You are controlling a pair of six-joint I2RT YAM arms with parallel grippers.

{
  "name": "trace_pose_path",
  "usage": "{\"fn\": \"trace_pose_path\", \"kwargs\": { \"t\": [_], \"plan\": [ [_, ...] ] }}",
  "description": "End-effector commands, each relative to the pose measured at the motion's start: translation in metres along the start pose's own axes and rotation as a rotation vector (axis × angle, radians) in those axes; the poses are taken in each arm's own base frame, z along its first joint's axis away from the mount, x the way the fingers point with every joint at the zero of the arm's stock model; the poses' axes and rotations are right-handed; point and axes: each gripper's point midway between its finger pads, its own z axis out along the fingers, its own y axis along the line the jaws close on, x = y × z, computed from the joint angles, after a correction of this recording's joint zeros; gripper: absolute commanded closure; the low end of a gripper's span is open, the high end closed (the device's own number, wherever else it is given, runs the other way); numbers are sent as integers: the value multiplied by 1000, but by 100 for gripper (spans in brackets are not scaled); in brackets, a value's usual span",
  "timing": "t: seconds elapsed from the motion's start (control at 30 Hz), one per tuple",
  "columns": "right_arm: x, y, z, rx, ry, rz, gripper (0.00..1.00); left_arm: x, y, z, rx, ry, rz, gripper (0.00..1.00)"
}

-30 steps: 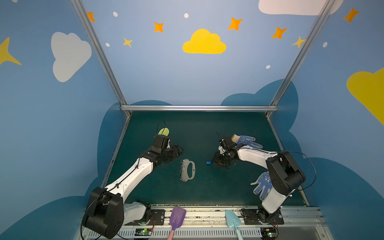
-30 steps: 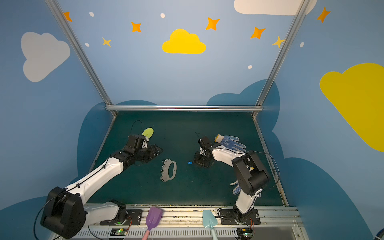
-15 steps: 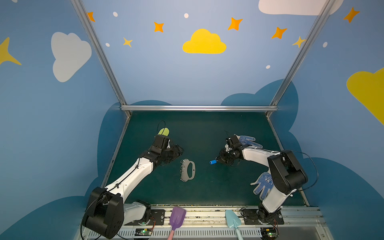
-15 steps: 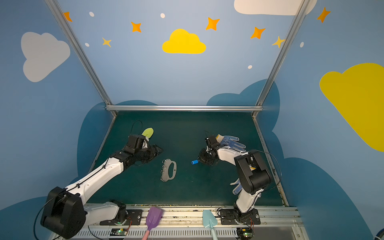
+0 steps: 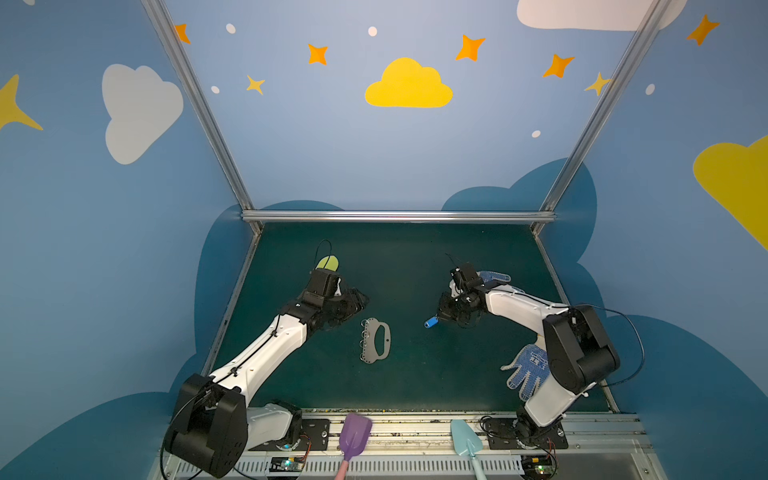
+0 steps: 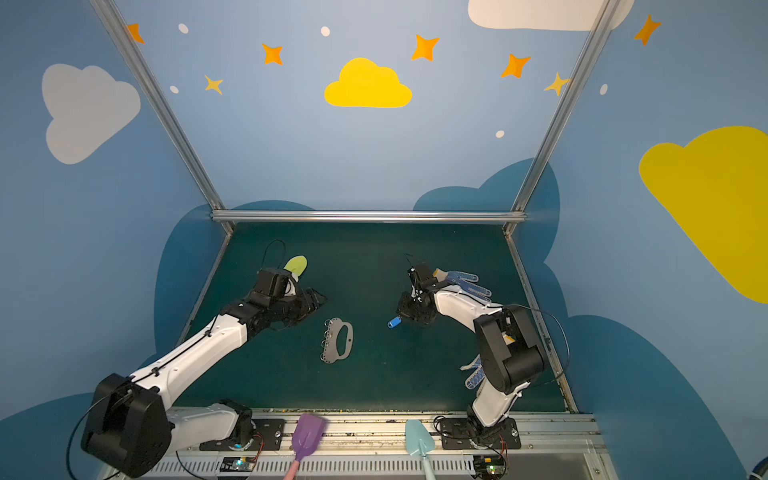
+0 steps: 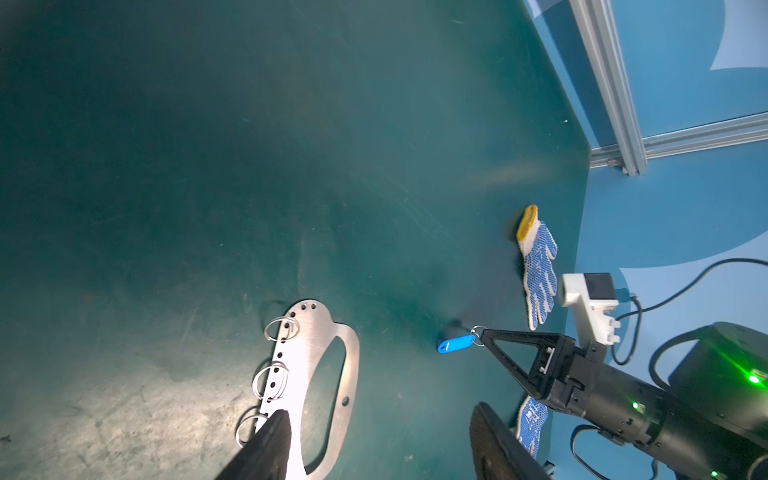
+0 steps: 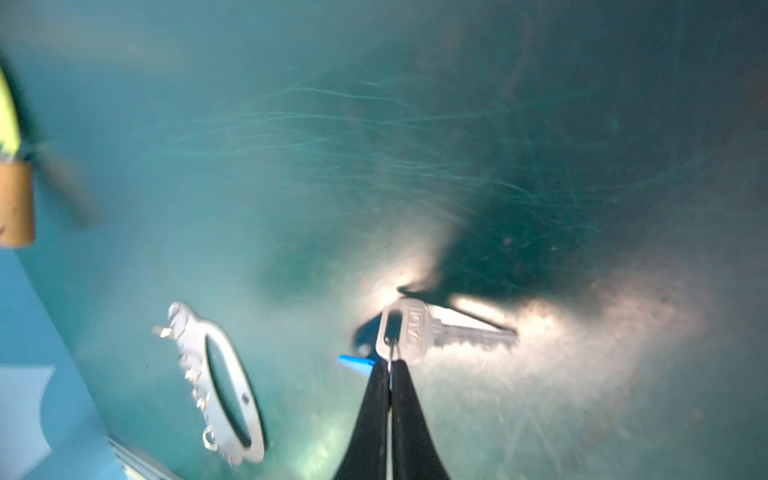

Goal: Put the keys on the keyring
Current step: 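Lift keys with right gripper toward left gripper while left gripper rises to meet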

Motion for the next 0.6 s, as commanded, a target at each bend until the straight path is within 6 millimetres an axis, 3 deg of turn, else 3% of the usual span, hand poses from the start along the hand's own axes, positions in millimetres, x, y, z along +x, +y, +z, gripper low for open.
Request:
{"fn": "trace_pose_path", "kwargs": {
  "t": [0.0, 0.2, 0.33, 0.57],
  "plan": [
    [-3, 32, -34, -95, -18, -153, 98, -11, -31, -11, 72, -4, 57, 32],
    [12, 104, -109, -426, -43, -421, 96, -12, -97, -32, 278, 101, 168, 33],
    [35, 146, -167, -658, -28, -595, 94, -3, -146, -60, 488, 193, 259, 40],
    [70, 177, -234, -894, -52, -785, 93, 22, -186, -117, 733, 280, 419, 45]
  ]
}}
